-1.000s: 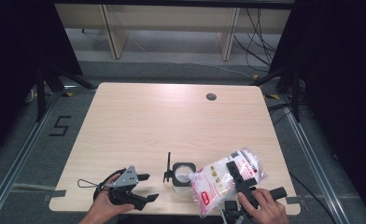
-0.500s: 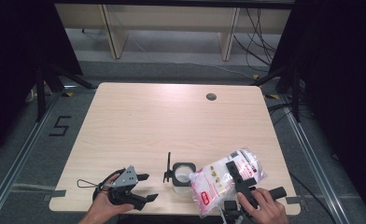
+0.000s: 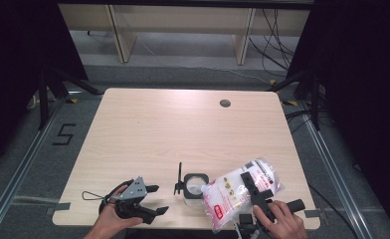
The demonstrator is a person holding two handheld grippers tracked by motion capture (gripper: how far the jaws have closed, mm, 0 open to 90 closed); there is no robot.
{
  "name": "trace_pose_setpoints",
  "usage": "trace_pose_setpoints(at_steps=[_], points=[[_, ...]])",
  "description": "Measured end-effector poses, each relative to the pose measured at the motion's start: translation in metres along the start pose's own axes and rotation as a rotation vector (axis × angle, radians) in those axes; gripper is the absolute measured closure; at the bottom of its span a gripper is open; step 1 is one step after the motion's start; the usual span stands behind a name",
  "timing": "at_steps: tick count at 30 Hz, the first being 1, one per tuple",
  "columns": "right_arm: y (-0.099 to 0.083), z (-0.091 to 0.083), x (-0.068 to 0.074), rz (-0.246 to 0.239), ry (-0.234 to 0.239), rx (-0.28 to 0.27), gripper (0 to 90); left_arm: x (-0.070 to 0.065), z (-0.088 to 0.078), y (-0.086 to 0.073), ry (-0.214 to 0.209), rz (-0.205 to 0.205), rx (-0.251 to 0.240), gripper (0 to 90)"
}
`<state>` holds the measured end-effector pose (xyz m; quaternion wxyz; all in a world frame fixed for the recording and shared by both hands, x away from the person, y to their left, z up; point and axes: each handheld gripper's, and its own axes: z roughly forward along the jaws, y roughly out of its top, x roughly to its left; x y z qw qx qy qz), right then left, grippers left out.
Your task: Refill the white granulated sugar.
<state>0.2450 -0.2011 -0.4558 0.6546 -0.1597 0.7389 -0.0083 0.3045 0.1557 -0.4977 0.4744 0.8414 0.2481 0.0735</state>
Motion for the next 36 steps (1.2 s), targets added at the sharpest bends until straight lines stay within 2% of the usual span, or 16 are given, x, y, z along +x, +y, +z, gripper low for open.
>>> trace_pose_setpoints(at_steps=[1, 2, 5, 13, 16, 18, 21, 22, 23, 25, 28, 29, 30, 33, 34, 36], points=[[-0.0005, 0.0006, 0.0002, -0.005, -0.012, -0.011, 44.4, -0.0006, 0.0, 0.0007, 0.0, -0.015, -0.002, 22.7], [-0.0006, 0.0013, -0.002, -0.03, -0.017, -0.024, 44.5, -0.0007, -0.0004, 0.0013, 0.003, -0.017, 0.001, 22.7], [-0.0006, 0.0019, -0.0036, -0.045, -0.025, -0.028, 44.5, -0.0008, -0.0007, 0.0, 0.007, -0.006, 0.001, 22.7], [-0.001, 0.0017, -0.0015, -0.023, -0.018, -0.03, 44.8, 0.0002, -0.0013, 0.0016, 0.005, -0.005, 0.007, 22.7], [-0.0009, 0.0023, -0.003, -0.031, -0.012, -0.031, 44.8, -0.0006, -0.0008, 0.0007, 0.005, -0.007, 0.002, 22.7], [-0.0009, 0.0019, -0.0021, -0.025, -0.009, -0.028, 44.9, 0.0004, -0.0013, 0.0016, 0.005, 0.009, 0.007, 22.8], [-0.0012, 0.0019, -0.0021, -0.02, -0.008, -0.027, 44.9, 0.0, -0.001, 0.0012, 0.007, -0.001, 0.0, 22.7], [-0.001, 0.0022, -0.0025, -0.025, -0.013, -0.03, 45.0, 0.0004, -0.0014, 0.001, 0.002, 0.007, 0.004, 22.7], [-0.0009, 0.0018, -0.0024, -0.025, -0.009, -0.029, 45.0, 0.0019, -0.0016, 0.0016, -0.002, 0.035, 0.006, 22.7], [-0.0014, 0.0018, -0.0014, -0.018, -0.021, -0.035, 45.0, 0.0001, -0.0017, 0.002, -0.002, -0.004, 0.005, 22.8], [-0.001, 0.0019, -0.0024, -0.021, -0.014, -0.031, 45.1, 0.0001, -0.0009, 0.001, -0.002, 0.002, -0.007, 22.7], [-0.0013, 0.0016, -0.0022, -0.021, -0.012, -0.031, 45.1, 0.0012, -0.0018, 0.002, -0.002, 0.023, 0.004, 22.8], [-0.0015, 0.0014, -0.002, -0.018, -0.008, -0.029, 45.1, 0.0002, -0.0017, 0.0021, -0.002, -0.003, 0.007, 22.7], [-0.0021, 0.0022, -0.0008, 0.0, -0.018, -0.031, 45.1, -0.0008, -0.0003, 0.001, 0.007, -0.013, -0.002, 22.7], [-0.0016, 0.0023, -0.0031, -0.026, -0.014, -0.033, 45.2, -0.0004, -0.0004, 0.001, 0.004, -0.005, 0.006, 22.7], [-0.0024, 0.0015, -0.0004, -0.002, -0.017, -0.027, 45.2, 0.0002, -0.0013, 0.0017, 0.005, 0.001, 0.01, 22.8]])
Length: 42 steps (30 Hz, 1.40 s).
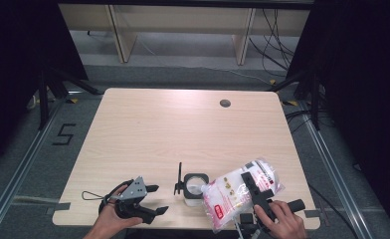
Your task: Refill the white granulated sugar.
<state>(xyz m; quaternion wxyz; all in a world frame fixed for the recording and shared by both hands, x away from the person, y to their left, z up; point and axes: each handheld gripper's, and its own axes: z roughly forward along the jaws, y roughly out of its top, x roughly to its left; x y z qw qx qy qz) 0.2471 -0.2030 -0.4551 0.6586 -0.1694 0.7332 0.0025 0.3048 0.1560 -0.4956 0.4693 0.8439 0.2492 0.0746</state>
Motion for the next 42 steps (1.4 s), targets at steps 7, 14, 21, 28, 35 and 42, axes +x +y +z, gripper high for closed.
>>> trace_pose_setpoints(at_steps=[7, 14, 21, 28, 35, 42], points=[[-0.0001, -0.0014, 0.0, 0.021, -0.008, 0.011, 45.2, -0.0003, 0.0004, -0.0001, 0.0, -0.003, -0.003, 22.7], [0.0001, -0.0007, -0.0015, 0.001, -0.007, 0.002, 45.2, 0.0012, 0.0002, 0.0, -0.005, 0.034, 0.002, 22.7], [0.0001, -0.002, -0.001, 0.028, -0.015, 0.014, 45.2, -0.0004, -0.0007, -0.0004, -0.002, 0.009, 0.001, 22.7], [0.0004, -0.0003, -0.0033, 0.003, -0.018, -0.006, 45.3, 0.0003, -0.0008, 0.0002, 0.01, 0.002, -0.003, 22.7], [0.0007, 0.0009, -0.0028, -0.012, -0.014, -0.012, 45.3, -0.0008, -0.0006, 0.0005, 0.002, 0.003, -0.004, 22.8], [0.0004, 0.0011, -0.0028, -0.011, -0.014, -0.015, 45.3, -0.0012, -0.0004, 0.0009, -0.003, 0.003, -0.012, 22.8]])
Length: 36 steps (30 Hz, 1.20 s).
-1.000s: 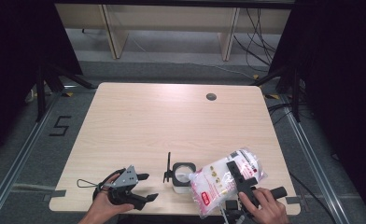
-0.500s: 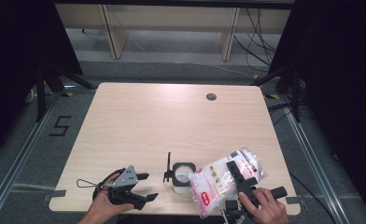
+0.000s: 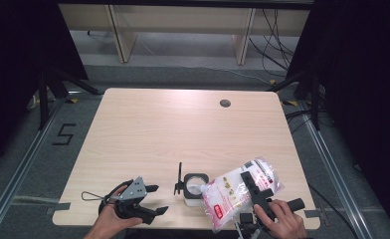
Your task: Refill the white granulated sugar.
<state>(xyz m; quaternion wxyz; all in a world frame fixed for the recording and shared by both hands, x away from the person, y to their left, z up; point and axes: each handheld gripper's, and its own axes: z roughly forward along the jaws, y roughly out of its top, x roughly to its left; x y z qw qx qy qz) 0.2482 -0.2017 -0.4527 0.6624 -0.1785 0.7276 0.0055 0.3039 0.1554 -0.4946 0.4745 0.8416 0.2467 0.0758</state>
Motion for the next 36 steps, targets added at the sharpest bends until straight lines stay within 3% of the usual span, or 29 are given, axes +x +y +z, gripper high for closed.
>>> trace_pose_setpoints(at_steps=[2, 3, 4, 8, 10, 12, 13, 16, 17, 21, 23, 26, 28, 29, 31, 32, 35, 36], points=[[-0.0003, 0.0003, -0.0007, -0.002, -0.006, -0.005, 45.3, 0.0025, -0.0008, 0.0003, 0.006, 0.044, 0.022, 22.8], [-0.0003, 0.0006, -0.0014, -0.007, -0.011, -0.006, 45.3, -0.0001, 0.0001, -0.0002, 0.009, 0.009, 0.015, 22.8], [-0.0005, 0.0005, -0.0012, -0.006, -0.011, -0.004, 45.3, -0.0004, 0.0005, -0.0006, 0.009, 0.006, 0.015, 22.7], [-0.001, -0.001, 0.0015, 0.028, 0.003, 0.02, 45.3, 0.0001, 0.0004, -0.0007, 0.009, 0.008, 0.008, 22.8], [-0.0009, -0.0004, 0.0013, 0.011, 0.003, 0.011, 45.3, 0.0011, -0.0006, -0.0003, 0.015, 0.026, 0.021, 22.8], [-0.0008, -0.0004, 0.001, 0.014, 0.004, 0.012, 45.4, 0.0001, 0.0006, -0.0007, 0.01, 0.013, 0.008, 22.8], [-0.0005, 0.0008, -0.0013, -0.013, -0.007, -0.003, 45.3, 0.0, 0.001, -0.0009, 0.007, 0.005, 0.007, 22.7], [0.0, -0.0003, -0.0003, 0.011, 0.0, 0.005, 45.3, -0.0002, 0.0009, -0.001, 0.007, 0.006, 0.008, 22.7], [-0.0004, 0.0004, -0.0024, -0.015, -0.007, -0.006, 45.3, 0.0, 0.0009, -0.001, 0.008, 0.006, 0.009, 22.7], [-0.0006, 0.0003, -0.0017, -0.016, -0.008, 0.0, 45.3, -0.0001, 0.0, -0.0005, 0.008, 0.005, 0.013, 22.7], [-0.0012, -0.0012, 0.0001, 0.017, 0.002, 0.019, 45.3, -0.0002, 0.0006, -0.0008, 0.007, 0.004, 0.005, 22.8], [-0.0009, -0.0006, -0.0018, -0.011, -0.004, 0.012, 45.3, 0.0006, 0.0004, -0.0006, 0.009, 0.015, 0.01, 22.7], [-0.0011, -0.0014, -0.001, 0.006, -0.002, 0.018, 45.3, -0.0001, 0.0009, -0.0009, 0.005, 0.004, 0.005, 22.7], [-0.0007, 0.0002, -0.0036, -0.027, -0.008, 0.001, 45.3, 0.0012, 0.0, -0.0003, 0.01, 0.022, 0.019, 22.8], [0.0, -0.0003, -0.003, -0.026, 0.003, 0.011, 45.3, 0.0017, 0.0001, 0.0002, 0.004, 0.035, 0.013, 22.7], [-0.0001, -0.0006, -0.0034, -0.027, 0.008, 0.011, 45.3, -0.0004, 0.0005, -0.0007, 0.007, 0.002, 0.005, 22.7], [0.0003, -0.0002, -0.0034, -0.029, 0.0, 0.008, 45.3, -0.0001, 0.0004, -0.0005, 0.009, 0.002, 0.01, 22.7], [0.0004, -0.0001, -0.0015, -0.005, -0.004, 0.012, 45.3, 0.0006, 0.0004, -0.0003, 0.007, 0.013, 0.011, 22.7]])
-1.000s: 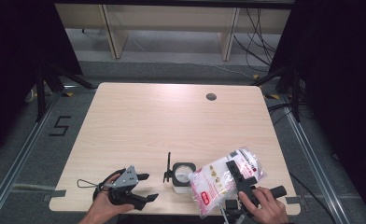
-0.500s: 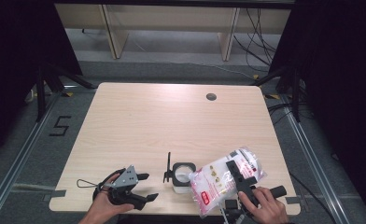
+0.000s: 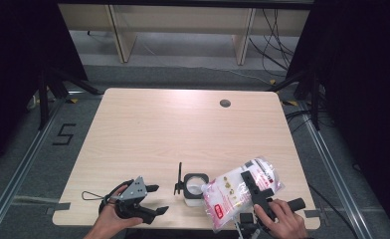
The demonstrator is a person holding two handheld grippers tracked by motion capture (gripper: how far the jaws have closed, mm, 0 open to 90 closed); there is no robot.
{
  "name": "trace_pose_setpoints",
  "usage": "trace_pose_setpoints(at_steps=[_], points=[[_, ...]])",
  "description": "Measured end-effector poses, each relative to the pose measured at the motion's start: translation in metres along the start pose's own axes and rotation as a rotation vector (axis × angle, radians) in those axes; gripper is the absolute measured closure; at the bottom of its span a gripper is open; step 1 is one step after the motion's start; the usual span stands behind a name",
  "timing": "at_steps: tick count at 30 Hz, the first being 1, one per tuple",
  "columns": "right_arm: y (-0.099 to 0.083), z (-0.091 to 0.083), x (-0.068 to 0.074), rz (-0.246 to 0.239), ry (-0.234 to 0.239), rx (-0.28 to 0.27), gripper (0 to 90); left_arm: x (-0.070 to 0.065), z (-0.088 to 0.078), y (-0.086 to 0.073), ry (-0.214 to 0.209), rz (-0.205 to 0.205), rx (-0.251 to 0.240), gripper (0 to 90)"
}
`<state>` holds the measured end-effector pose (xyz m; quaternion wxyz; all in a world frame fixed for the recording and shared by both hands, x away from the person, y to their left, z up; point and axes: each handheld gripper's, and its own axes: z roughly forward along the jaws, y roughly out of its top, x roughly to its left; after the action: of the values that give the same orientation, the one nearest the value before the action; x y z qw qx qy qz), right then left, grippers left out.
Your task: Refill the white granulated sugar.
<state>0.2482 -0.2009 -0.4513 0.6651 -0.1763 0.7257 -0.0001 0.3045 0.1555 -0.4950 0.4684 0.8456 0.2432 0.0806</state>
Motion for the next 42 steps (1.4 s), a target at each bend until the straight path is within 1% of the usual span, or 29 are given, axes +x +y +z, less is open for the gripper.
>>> trace_pose_setpoints(at_steps=[1, 2, 4, 5, 6, 8, 11, 12, 15, 16, 17, 18, 20, 22, 23, 25, 26, 27, 29, 31, 33, 34, 35, 36, 37, 39, 40, 41, 42], points=[[0.0003, -0.0004, -0.0011, -0.014, -0.002, -0.002, 45.3, 0.0007, 0.0002, 0.0, -0.004, 0.014, -0.005, 22.8], [0.0003, -0.001, -0.0005, -0.006, 0.003, 0.002, 45.3, -0.0001, -0.0001, -0.0004, 0.004, -0.001, 0.0, 22.7], [0.0007, -0.0005, -0.002, -0.019, -0.007, -0.006, 45.3, -0.0004, -0.0002, 0.0, 0.001, -0.004, 0.001, 22.7], [0.0007, -0.0006, -0.0012, -0.012, 0.002, 0.0, 45.3, 0.0007, -0.0001, 0.0003, -0.002, 0.013, 0.0, 22.7], [0.0006, -0.0022, 0.0014, 0.019, 0.005, 0.02, 45.3, -0.0004, 0.0005, -0.0004, -0.003, -0.006, -0.006, 22.7], [0.0005, -0.0008, -0.0011, -0.017, 0.003, -0.001, 45.3, -0.0003, 0.0002, -0.0005, 0.002, -0.002, -0.001, 22.7], [0.0004, -0.0005, -0.0015, -0.019, -0.001, 0.001, 45.4, -0.0005, 0.0006, -0.0005, 0.0, -0.008, -0.004, 22.8], [0.0004, -0.001, -0.001, -0.018, 0.002, 0.004, 45.3, -0.0003, 0.0003, -0.0003, 0.001, 0.0, -0.004, 22.7], [0.0005, -0.0008, -0.0017, -0.022, -0.003, 0.002, 45.3, 0.0, 0.0003, -0.0005, 0.001, -0.002, -0.002, 22.8], [0.0007, -0.0012, -0.0009, -0.017, 0.001, 0.011, 45.3, 0.0001, 0.0005, -0.0002, -0.004, 0.003, -0.007, 22.7], [0.0008, -0.0024, 0.0007, 0.005, 0.0, 0.022, 45.3, -0.0002, 0.0001, -0.0003, 0.002, -0.002, -0.003, 22.7], [0.0007, -0.0019, -0.0006, -0.011, 0.001, 0.01, 45.3, 0.0, -0.0001, -0.0003, 0.002, 0.003, -0.002, 22.7], [0.0007, -0.0019, -0.0003, -0.005, 0.001, 0.011, 45.3, -0.0007, 0.0005, -0.0005, -0.002, -0.008, -0.005, 22.7], [0.001, -0.0025, 0.0006, 0.008, 0.001, 0.021, 45.4, -0.0003, 0.0, -0.0001, 0.003, -0.001, 0.002, 22.8], [0.001, -0.0019, -0.0008, -0.012, 0.001, 0.008, 45.4, -0.0005, -0.0004, 0.0, 0.004, 0.0, 0.005, 22.7], [0.0009, -0.0016, -0.0007, -0.011, 0.003, 0.006, 45.4, 0.0, -0.0001, -0.0003, 0.003, 0.003, -0.001, 22.7], [0.0007, -0.0017, -0.0001, -0.001, 0.002, 0.009, 45.4, -0.0006, 0.0003, -0.0004, -0.002, -0.009, -0.006, 22.8], [0.0007, -0.0022, 0.0012, 0.018, 0.003, 0.018, 45.4, -0.0006, 0.0001, -0.0004, -0.001, -0.008, -0.006, 22.7], [0.0006, -0.0011, -0.0009, -0.014, 0.001, -0.002, 45.5, 0.0009, -0.001, 0.0, 0.006, 0.009, 0.011, 22.7], [0.0004, -0.0008, -0.0002, -0.003, 0.004, -0.002, 45.6, -0.0008, -0.0004, -0.0001, 0.001, -0.01, 0.0, 22.7], [0.0009, -0.0002, -0.0009, -0.008, -0.002, -0.009, 45.7, -0.0007, -0.0004, 0.0, -0.002, -0.01, -0.001, 22.7], [0.0009, -0.0009, 0.0004, 0.007, 0.008, -0.002, 45.7, 0.0011, -0.0012, 0.0002, 0.003, 0.015, 0.01, 22.8], [0.0008, -0.0018, 0.002, 0.028, 0.008, 0.007, 45.7, 0.001, -0.0012, 0.0001, 0.003, 0.014, 0.009, 22.8], [0.0009, -0.0015, 0.0014, 0.021, 0.008, 0.003, 45.7, 0.0008, -0.0011, 0.0003, 0.003, 0.01, 0.009, 22.8], [0.001, -0.0018, 0.0021, 0.033, 0.008, 0.01, 45.8, -0.0006, -0.0005, 0.0, -0.001, -0.011, 0.0, 22.8], [0.0013, -0.0016, 0.0018, 0.028, 0.008, 0.005, 45.8, -0.0009, -0.0002, 0.0001, -0.003, -0.012, -0.005, 22.8], [0.0012, -0.0014, 0.0011, 0.019, 0.007, -0.001, 45.8, 0.0015, -0.0018, 0.0005, 0.004, 0.022, 0.016, 22.8], [0.001, -0.0022, 0.0026, 0.04, 0.008, 0.01, 45.9, -0.0002, -0.0007, 0.0002, 0.0, -0.003, 0.0, 22.7], [0.0011, -0.0015, 0.002, 0.032, 0.008, 0.006, 45.9, -0.0009, -0.0001, 0.0001, -0.003, -0.015, -0.009, 22.8]])
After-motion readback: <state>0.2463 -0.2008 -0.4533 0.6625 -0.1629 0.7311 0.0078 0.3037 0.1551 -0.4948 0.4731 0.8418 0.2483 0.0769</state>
